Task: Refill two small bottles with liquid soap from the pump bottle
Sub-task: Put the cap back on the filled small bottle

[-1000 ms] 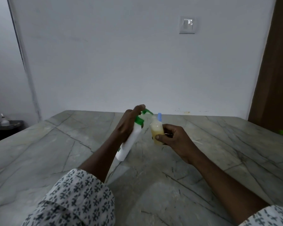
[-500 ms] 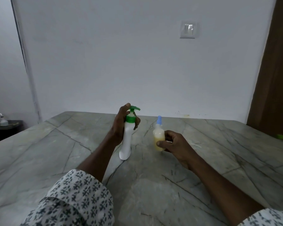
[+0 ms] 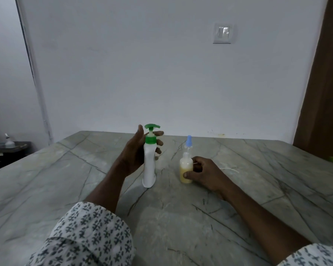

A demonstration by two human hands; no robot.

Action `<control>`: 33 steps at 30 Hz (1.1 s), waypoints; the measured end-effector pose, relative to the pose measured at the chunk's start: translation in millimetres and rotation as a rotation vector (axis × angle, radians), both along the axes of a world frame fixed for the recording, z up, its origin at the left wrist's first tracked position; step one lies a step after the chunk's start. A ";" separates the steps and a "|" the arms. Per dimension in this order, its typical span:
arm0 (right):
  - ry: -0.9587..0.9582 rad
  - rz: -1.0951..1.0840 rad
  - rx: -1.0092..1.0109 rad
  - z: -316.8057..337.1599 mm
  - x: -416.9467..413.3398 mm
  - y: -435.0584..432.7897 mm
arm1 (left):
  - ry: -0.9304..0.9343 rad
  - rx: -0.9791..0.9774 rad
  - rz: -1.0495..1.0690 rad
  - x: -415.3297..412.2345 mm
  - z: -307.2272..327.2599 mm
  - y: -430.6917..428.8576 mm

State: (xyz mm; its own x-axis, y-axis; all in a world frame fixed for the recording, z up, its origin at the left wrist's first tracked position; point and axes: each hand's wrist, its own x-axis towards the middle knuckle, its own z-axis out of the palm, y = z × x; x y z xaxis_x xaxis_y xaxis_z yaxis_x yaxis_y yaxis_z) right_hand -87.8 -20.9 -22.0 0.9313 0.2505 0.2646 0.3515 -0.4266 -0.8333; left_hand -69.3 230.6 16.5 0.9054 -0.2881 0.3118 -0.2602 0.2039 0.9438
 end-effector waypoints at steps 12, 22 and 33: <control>-0.028 -0.017 -0.043 -0.8 0.8 1.5 | 0.018 0.518 0.048 -17.7 -4.5 14.2; -0.053 -0.028 -0.150 -0.3 1.7 -1.4 | -0.068 0.425 0.255 -36.5 20.6 27.4; -0.251 -0.607 0.057 15.4 20.8 -50.8 | -0.623 0.194 1.060 -49.1 27.3 10.9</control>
State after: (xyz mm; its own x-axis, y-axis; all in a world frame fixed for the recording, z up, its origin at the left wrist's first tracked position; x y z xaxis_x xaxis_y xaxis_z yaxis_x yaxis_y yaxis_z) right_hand -67.0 -71.7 -6.6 0.8112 -0.3204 0.4892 0.2487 -0.5680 -0.7845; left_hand -118.3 241.5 43.8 0.4330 0.4050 0.8053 -0.6250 -0.5089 0.5920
